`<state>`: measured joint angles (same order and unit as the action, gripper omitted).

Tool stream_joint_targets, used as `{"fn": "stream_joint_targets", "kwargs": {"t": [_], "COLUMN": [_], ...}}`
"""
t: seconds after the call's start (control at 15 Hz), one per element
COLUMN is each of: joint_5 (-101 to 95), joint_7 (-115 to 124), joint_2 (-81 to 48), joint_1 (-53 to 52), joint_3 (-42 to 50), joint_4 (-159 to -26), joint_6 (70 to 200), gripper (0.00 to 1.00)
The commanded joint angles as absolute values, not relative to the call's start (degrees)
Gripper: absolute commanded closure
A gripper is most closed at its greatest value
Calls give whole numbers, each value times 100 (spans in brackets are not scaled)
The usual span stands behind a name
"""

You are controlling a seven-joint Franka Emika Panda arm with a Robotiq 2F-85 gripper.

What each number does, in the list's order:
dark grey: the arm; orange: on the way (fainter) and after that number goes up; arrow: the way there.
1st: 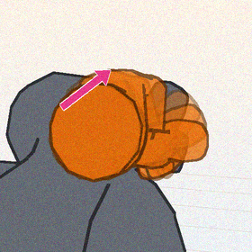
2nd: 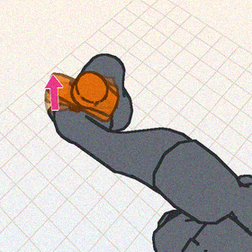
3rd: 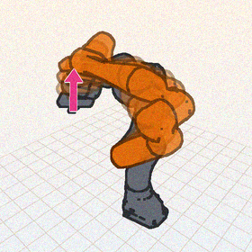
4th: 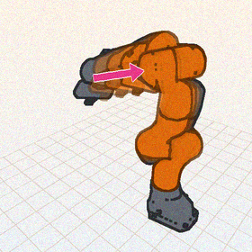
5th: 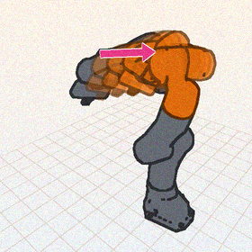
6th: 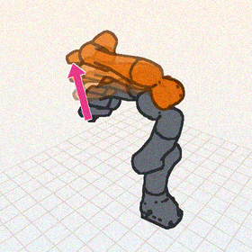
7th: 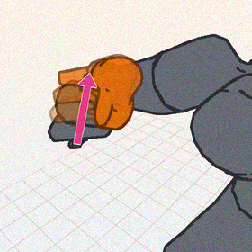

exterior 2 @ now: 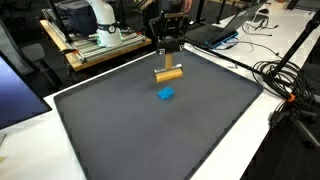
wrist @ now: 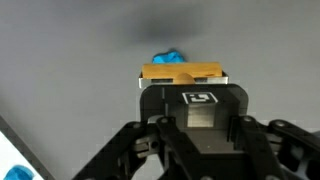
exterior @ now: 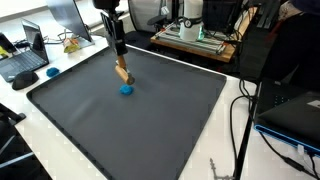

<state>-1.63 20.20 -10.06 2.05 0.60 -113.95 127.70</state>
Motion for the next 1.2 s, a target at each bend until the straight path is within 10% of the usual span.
{"fn": "stream_joint_targets", "kwargs": {"t": [0.0, 1.13], "joint_5": [-116, 238], "joint_7": [2264, 2445], "joint_2": [-1364, -1675], "joint_1": [154, 122], "joint_3": [241, 369], "joint_4": [-10968, -10863], "joint_6": [12468, 12655], "gripper": [78, 78]}}
